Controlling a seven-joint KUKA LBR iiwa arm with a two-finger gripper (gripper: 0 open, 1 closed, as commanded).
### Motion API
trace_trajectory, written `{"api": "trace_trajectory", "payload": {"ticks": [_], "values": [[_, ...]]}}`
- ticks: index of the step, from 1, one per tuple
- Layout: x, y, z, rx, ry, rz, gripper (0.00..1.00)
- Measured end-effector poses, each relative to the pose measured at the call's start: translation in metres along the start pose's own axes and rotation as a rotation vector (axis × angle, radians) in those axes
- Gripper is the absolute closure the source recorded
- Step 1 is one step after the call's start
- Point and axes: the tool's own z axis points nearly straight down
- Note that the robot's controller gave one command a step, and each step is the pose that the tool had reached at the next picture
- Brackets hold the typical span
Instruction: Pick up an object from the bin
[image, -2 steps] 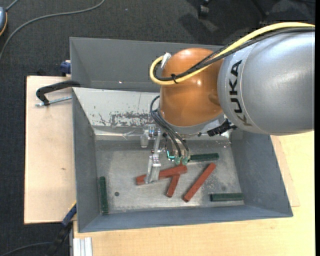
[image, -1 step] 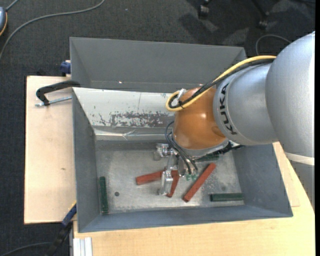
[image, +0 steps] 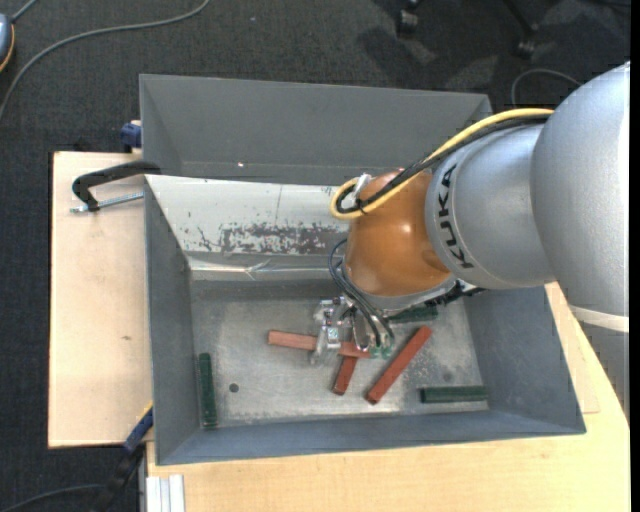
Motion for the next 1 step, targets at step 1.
{"api": "trace_trajectory", "payload": {"ticks": [1], "values": [[-0.0067,-0.0285,-0.1741,0.001,-0.016,-0.056,1.0]]}}
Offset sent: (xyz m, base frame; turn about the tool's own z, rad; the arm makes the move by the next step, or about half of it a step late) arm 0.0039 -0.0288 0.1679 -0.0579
